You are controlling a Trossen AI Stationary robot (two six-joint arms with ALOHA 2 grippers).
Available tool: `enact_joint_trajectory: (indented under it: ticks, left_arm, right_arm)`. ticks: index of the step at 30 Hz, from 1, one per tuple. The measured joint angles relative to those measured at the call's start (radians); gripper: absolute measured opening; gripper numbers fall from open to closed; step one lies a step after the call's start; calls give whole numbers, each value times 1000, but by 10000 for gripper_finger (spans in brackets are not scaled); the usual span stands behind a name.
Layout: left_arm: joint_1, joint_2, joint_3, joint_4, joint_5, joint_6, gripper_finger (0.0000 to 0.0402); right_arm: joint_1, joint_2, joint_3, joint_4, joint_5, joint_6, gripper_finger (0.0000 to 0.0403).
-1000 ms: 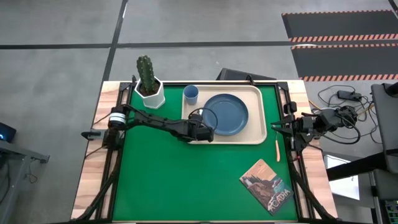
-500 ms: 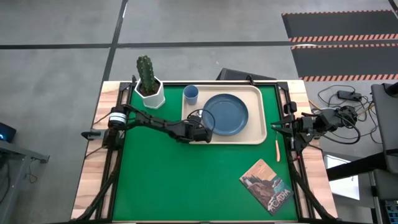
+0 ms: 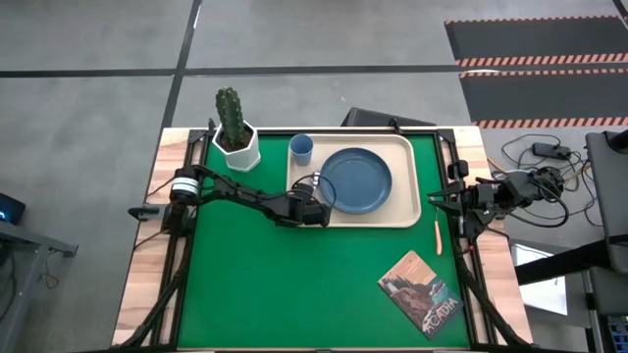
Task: Pick and place plate/cup/fork/spoon on tray
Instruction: Put the yellow spoon on the white serving tray to the left of the blue plate
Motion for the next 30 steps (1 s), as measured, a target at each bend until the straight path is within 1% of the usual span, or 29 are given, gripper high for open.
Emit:
enact_joint_trajectory:
  ticks: [2,4,6,10,18,21,25,30]
  left_arm:
    - [0,0,1,1,-4,-1,35]
    - [0,0,7,11,-37,-6,21]
    - [1,-2,9,8,-48,-23,13]
    - [0,-12,9,-2,-56,-23,10]
    - [-4,-85,4,-122,-58,-23,6]
    - [-19,-120,4,-125,-78,-1,6]
    - [-48,-160,6,-144,-132,9,5]
    - [-62,-172,6,-141,-141,11,0]
  right_arm:
    - [0,0,0,0,0,0,52]
    - [0,0,0,0,0,0,52]
    - [0,0,0,0,0,0,52]
    - [0,0,0,0,0,0,52]
    - [0,1,-1,-2,0,5,52]
    - [0,1,-1,-5,0,6,52]
    - [0,1,-2,-5,0,7,52]
    - [0,1,-3,-5,0,7,52]
